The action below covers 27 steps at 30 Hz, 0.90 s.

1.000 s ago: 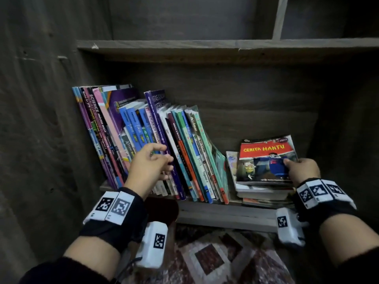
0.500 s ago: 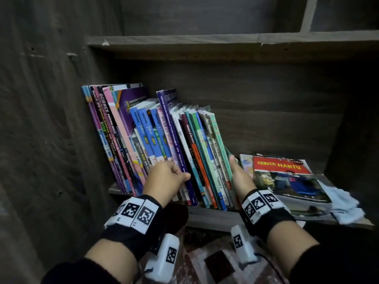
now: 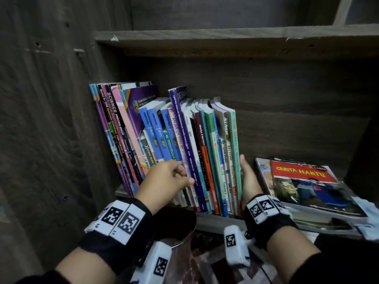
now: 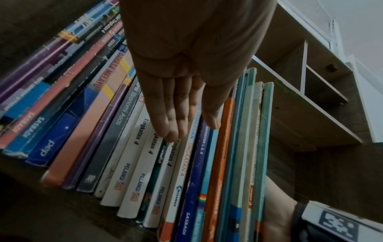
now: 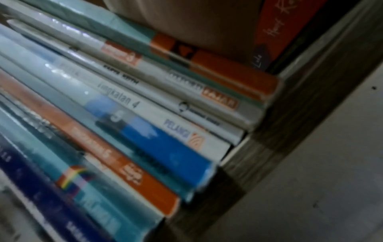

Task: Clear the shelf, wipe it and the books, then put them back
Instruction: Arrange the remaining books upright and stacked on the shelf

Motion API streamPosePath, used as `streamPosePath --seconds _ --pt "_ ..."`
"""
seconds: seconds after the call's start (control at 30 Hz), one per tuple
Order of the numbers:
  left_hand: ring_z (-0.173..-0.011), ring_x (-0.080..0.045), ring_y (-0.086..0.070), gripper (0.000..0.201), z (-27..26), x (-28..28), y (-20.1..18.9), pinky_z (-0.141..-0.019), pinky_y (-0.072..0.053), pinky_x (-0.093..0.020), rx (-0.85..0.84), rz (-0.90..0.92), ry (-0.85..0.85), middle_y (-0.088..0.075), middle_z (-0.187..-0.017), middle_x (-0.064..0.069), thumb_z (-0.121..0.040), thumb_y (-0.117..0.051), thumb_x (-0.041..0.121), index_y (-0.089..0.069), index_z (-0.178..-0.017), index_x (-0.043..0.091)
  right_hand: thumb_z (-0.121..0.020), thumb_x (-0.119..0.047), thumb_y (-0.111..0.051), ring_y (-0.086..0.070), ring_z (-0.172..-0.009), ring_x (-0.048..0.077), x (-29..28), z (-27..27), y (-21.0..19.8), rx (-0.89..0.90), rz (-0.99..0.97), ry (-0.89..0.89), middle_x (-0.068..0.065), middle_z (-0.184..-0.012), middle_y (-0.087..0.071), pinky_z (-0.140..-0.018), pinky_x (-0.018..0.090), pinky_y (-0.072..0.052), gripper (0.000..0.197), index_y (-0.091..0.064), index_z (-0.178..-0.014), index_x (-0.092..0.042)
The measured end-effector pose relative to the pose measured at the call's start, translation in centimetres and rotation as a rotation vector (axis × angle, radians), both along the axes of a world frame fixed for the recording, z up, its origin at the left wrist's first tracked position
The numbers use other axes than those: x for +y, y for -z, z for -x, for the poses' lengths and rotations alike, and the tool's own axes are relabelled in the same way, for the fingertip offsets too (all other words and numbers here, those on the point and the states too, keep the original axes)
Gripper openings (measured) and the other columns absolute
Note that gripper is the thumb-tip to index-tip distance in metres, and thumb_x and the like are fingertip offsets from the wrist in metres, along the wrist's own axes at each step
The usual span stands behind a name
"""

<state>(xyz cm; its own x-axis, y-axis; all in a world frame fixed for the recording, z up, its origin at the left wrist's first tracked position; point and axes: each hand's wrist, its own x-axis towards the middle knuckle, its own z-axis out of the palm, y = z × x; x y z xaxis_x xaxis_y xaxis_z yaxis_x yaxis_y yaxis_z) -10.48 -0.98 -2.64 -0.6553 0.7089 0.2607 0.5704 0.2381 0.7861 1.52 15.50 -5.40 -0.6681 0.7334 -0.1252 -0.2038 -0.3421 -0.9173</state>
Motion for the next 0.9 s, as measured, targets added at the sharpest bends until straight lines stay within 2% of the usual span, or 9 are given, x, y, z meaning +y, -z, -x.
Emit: streamPosePath --seconds 0.1,0.23,0.33,0.4,0.5,0.6,0.73,0.83,0.9 --pt "-0.060 -0.019 -0.060 0.021 -0.4 -0.1 0.1 -0.068 -0.055 -0.041 -0.007 -0.009 -0.005 -0.067 -0.070 -0.009 -0.077 -0.079 0.023 -0.061 -0.077 0.014 -0.089 -0.065 -0.043 -0.068 -0.097 0.034 0.2 0.6 0.7 -0.047 -0.011 -0.009 0.016 -0.107 -0.071 -0.091 0.047 -0.053 0.062 -0.068 -0.116 -0.016" --pt "-0.074 -0.021 -0.064 0.033 -1.4 0.0 0.5 -0.071 -0.053 -0.038 -0.007 0.005 -0.003 -0.067 -0.084 -0.005 -0.082 -0.075 0.024 -0.052 -0.105 0.018 -0.098 -0.046 -0.043 -0.069 -0.080 0.020 0.6 0.3 1.1 -0.175 -0.210 0.037 0.013 -0.096 -0.072 -0.077 0.033 -0.052 0.044 -0.069 -0.105 -0.011" --pt "-0.084 -0.019 -0.064 0.037 -1.6 -0.2 0.5 -0.073 -0.054 -0.034 0.035 -0.008 -0.001 -0.065 -0.090 -0.003 -0.086 -0.070 0.024 -0.050 -0.117 0.018 -0.100 -0.046 -0.038 -0.067 -0.092 0.019 0.1 0.0 0.1 -0.252 -0.462 0.186 0.009 -0.100 -0.072 -0.088 0.035 -0.050 0.046 -0.069 -0.105 -0.013" --pt "-0.080 -0.016 -0.064 0.036 -1.4 -0.6 -0.3 -0.067 -0.052 -0.027 0.063 -0.084 -0.045 -0.066 -0.087 0.000 -0.091 -0.063 0.022 -0.050 -0.124 0.020 -0.098 -0.052 -0.033 -0.065 -0.101 0.015 -1.0 -0.4 -1.4 -0.148 -0.586 0.240 0.001 -0.105 -0.071 -0.092 0.032 -0.048 0.052 -0.067 -0.113 -0.017" --pt "-0.072 -0.017 -0.064 0.050 -0.8 -1.3 -2.0 -0.065 -0.055 -0.029 0.092 -0.248 -0.144 -0.064 -0.080 0.001 -0.095 -0.055 0.016 -0.036 -0.139 0.030 -0.087 -0.056 -0.048 -0.051 -0.122 0.006 -3.1 -0.4 -3.4 0.024 -0.797 0.209 -0.009 -0.134 -0.055 -0.101 0.030 -0.041 0.060 -0.044 -0.139 -0.027" --pt "-0.063 -0.019 -0.060 0.057 -0.4 -1.7 -3.4 -0.060 -0.052 -0.036 0.175 -0.240 -0.196 -0.062 -0.074 -0.001 -0.096 -0.050 0.019 -0.028 -0.145 0.037 -0.073 -0.055 -0.073 -0.031 -0.139 0.013 -4.1 0.3 -3.7 -0.097 -0.992 0.145 -0.008 -0.154 -0.028 -0.111 0.042 -0.031 0.098 -0.010 -0.148 -0.042" --pt "-0.059 -0.019 -0.059 0.053 -0.8 -1.5 -4.2 -0.052 -0.049 -0.032 0.255 -0.136 -0.259 -0.061 -0.071 0.000 -0.098 -0.047 0.021 -0.030 -0.146 0.035 -0.074 -0.038 -0.079 -0.023 -0.141 0.017 -4.3 0.2 -3.6 -0.166 -1.046 0.160 -0.004 -0.156 -0.017 -0.114 0.047 -0.026 0.107 -0.002 -0.149 -0.038" --pt "-0.070 -0.033 -0.066 0.066 -1.3 -0.7 -4.5 -0.060 -0.058 -0.040 -0.030 -0.199 -0.185 -0.066 -0.076 -0.014 -0.094 -0.055 0.016 -0.022 -0.151 0.029 -0.073 -0.035 -0.080 -0.027 -0.138 0.017 -4.3 0.2 -3.7 -0.159 -1.061 0.159 -0.003 -0.153 -0.021 -0.113 0.044 -0.028 0.109 -0.003 -0.149 -0.037" --pt "-0.065 -0.028 -0.064 0.078 -1.5 -0.1 -4.5 -0.057 -0.056 -0.035 -0.248 -0.248 -0.121 -0.069 -0.077 -0.016 -0.092 -0.057 0.009 -0.012 -0.152 0.029 -0.072 -0.032 -0.081 -0.028 -0.138 0.017 -4.3 0.3 -3.7 -0.164 -1.060 0.156 -0.001 -0.152 -0.021 -0.113 0.043 -0.027 0.110 -0.003 -0.149 -0.035"
